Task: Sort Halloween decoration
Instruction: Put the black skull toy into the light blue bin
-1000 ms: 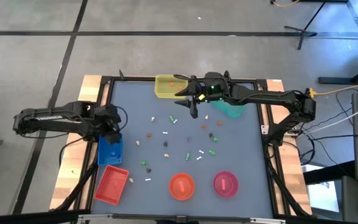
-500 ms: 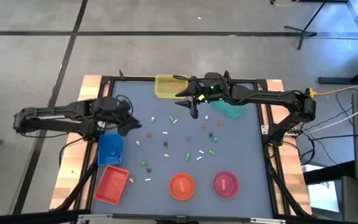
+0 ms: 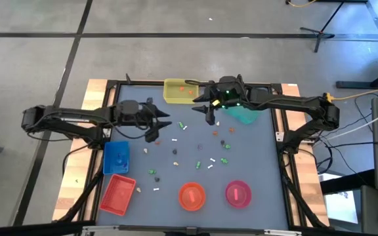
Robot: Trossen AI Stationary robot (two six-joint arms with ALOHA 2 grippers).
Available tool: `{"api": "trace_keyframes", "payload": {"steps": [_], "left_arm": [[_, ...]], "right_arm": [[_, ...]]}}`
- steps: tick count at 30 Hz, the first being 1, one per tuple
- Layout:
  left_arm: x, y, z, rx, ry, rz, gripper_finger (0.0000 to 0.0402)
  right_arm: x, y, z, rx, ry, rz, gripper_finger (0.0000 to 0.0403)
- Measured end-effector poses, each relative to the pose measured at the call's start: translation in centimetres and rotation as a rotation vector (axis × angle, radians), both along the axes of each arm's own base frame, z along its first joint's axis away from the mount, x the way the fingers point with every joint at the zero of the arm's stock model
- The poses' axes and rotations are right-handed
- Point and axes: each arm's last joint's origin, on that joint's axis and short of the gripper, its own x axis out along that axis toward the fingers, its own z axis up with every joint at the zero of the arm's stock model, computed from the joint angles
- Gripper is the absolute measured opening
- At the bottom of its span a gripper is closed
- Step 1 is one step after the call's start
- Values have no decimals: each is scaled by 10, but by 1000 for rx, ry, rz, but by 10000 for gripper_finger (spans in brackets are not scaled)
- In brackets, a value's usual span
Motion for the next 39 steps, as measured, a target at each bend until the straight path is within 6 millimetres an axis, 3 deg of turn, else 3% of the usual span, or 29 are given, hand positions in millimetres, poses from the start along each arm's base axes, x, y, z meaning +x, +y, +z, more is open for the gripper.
{"api": "trace_keyframes", "payload": {"steps": [10, 24, 33, 39], "left_arm": [[28, 5, -19, 11, -24, 0, 155], [33, 6, -26, 8, -6, 0, 155], [33, 6, -25, 8, -8, 1, 155], [33, 6, -25, 8, -10, 1, 155]], "right_arm": [[-20, 2, -22, 23, 321, -104, 167], [-35, 5, -38, 27, 550, -153, 167], [-49, 21, -78, 302, 653, 32, 167], [-58, 40, -107, 338, 745, -34, 167]]}}
